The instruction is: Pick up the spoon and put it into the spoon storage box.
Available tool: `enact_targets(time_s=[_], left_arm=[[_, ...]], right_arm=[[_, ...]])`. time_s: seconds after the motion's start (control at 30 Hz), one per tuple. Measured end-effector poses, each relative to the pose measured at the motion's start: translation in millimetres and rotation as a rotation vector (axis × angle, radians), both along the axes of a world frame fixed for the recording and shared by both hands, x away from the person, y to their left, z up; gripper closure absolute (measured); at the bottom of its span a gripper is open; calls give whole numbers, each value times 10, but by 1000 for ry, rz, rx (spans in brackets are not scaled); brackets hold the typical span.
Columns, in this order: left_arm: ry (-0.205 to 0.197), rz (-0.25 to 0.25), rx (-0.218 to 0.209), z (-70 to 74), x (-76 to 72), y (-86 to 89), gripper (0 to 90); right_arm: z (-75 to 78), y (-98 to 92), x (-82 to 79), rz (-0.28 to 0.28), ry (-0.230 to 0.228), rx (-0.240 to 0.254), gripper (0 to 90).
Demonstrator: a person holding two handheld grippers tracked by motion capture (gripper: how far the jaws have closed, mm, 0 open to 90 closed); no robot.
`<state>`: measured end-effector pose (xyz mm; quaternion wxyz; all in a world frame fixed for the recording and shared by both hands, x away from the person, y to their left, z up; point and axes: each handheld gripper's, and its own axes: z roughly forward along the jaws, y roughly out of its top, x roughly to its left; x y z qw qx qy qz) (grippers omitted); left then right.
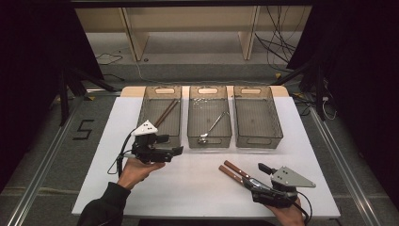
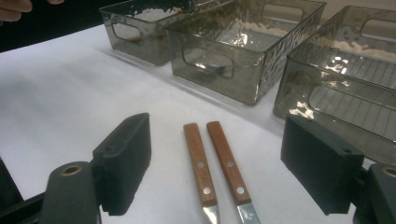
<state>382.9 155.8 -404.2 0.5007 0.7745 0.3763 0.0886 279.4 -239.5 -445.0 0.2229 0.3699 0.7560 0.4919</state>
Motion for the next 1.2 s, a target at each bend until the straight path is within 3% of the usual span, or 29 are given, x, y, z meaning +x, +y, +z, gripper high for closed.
enact_targets(time_s=[0.67,0.77,1.2], left_arm=[[-18,3,5,-187,-301,159,202],[-20,6,-12,-213,-352,182,202],[-39,4,-9,-303,-448,262,201]], right_arm=[[-8,-7,-4,-6,15,-8,249],[-9,-8,-3,-7,17,-9,249],[-5,-11,-12,-8,19,-9,249]])
